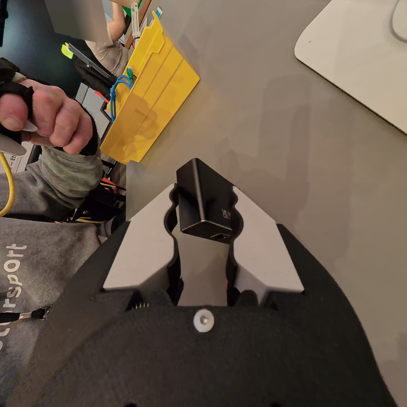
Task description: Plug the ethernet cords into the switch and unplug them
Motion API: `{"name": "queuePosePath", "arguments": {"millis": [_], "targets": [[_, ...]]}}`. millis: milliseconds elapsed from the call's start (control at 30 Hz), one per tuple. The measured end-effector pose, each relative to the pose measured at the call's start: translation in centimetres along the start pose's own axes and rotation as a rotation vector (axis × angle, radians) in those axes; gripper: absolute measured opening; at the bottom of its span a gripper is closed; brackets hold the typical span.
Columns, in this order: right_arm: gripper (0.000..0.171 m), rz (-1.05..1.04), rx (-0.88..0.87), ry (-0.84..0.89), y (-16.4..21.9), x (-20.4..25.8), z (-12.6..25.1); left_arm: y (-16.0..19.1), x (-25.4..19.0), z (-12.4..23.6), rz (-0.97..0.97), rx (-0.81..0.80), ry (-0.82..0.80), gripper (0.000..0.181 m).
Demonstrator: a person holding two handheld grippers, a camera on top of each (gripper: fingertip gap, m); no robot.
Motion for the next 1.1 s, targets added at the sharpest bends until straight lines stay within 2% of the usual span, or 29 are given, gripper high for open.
{"name": "queuePosePath", "arguments": {"millis": [167, 400, 633, 767, 833, 900, 967, 1100], "targets": [[0.043, 0.058, -0.023, 0.044, -0.6, -0.3, 0.2, 0.2, 0.1, 0.0, 0.003, 0.004, -0.002, 0.012], [0.052, 0.180, 0.042, 0.094, -0.2, -0.1, 0.2, 0.4, 0.1, 0.0, 0.005, 0.008, -0.002, 0.012], [0.046, 0.223, 0.059, 0.106, -0.2, 0.3, 0.2, 0.6, 0.0, -0.1, 0.005, 0.014, 0.003, 0.012], [0.066, 0.313, 0.081, 0.111, -0.1, 1.6, 0.4, 0.5, 0.0, 0.0, 0.003, 0.012, 0.001, 0.012], [0.076, 0.430, 0.190, 0.176, 1.2, 1.7, 0.4, 0.5, 0.1, 0.0, 0.003, 0.011, 0.000, 0.012], [0.066, 0.622, 0.342, 0.265, 2.8, 1.3, 0.2, 0.5, 0.1, 0.0, 0.005, 0.012, 0.001, 0.012], [0.057, 0.781, 0.455, 0.408, 2.8, -0.4, 0.5, 0.7, 0.1, -0.1, 0.006, 0.016, 0.002, 0.012], [0.058, 0.898, 0.607, 0.491, 2.4, -1.4, -0.2, 0.8, -0.1, -0.2, -0.003, 0.026, 0.005, 0.012]]}}
Point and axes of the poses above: each gripper's, where its closed fingertips meet, z back along the fingers, y out of its underside, x = y × z across the jaws, the point moved 1 cm from there along z, back along the fingers, and after that the axes turned 14 degrees about -x, right-handed, at the moved point
